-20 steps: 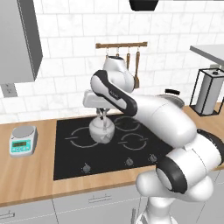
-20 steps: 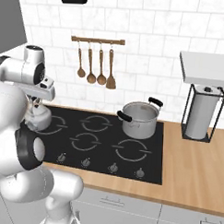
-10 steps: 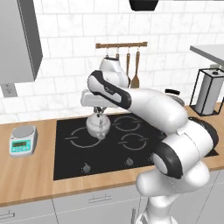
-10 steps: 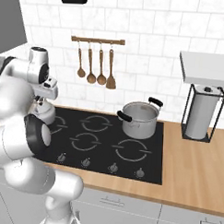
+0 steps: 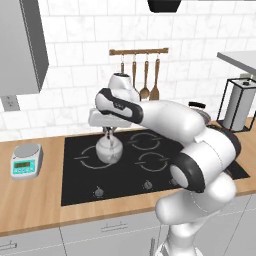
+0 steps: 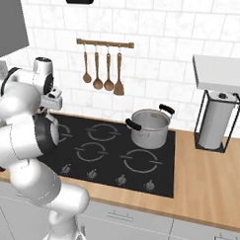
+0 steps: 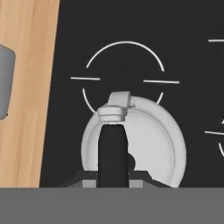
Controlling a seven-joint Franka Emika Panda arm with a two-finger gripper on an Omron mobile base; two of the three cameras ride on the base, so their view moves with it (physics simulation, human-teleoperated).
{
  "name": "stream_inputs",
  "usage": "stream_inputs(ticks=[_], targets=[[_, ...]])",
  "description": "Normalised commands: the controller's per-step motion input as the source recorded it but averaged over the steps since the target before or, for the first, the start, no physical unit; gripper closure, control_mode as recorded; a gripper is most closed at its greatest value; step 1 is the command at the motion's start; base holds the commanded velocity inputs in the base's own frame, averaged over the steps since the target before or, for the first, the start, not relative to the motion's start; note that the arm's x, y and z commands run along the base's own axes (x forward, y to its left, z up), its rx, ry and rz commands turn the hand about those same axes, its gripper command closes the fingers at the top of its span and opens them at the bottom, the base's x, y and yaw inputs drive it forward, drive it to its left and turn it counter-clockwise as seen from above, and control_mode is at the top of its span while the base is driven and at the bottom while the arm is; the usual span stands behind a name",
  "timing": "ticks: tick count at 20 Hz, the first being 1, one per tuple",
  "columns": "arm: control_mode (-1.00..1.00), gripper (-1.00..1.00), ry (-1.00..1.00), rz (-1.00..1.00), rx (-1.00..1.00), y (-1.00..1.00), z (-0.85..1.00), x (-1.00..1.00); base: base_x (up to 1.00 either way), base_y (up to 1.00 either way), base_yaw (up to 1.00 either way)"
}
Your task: Pick the kettle from the counter and place it on a stove burner. Then turn the burner on.
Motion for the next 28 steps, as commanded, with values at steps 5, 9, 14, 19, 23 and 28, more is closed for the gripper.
stream_inputs(ticks=[5,9,14,19,23,28], targets=[[-1.00,1.00,0.00,0.00,0.00,0.20,-0.34,0.13,0.00,0.00,0.00],[-1.00,1.00,-0.02,0.00,0.00,0.15,-0.23,0.07,0.00,0.00,0.00],[-1.00,1.00,0.00,0.00,0.00,0.11,-0.21,0.00,0.00,0.00,0.00],[-1.00,1.00,-0.01,-0.01,-0.01,0.07,-0.02,0.07,0.00,0.00,0.00],[-1.00,1.00,0.00,-0.01,-0.03,0.06,0.05,0.30,0.00,0.00,0.00],[-1.00,1.00,0.00,-0.01,-0.02,0.07,0.00,0.47,0.00,0.00,0.00]])
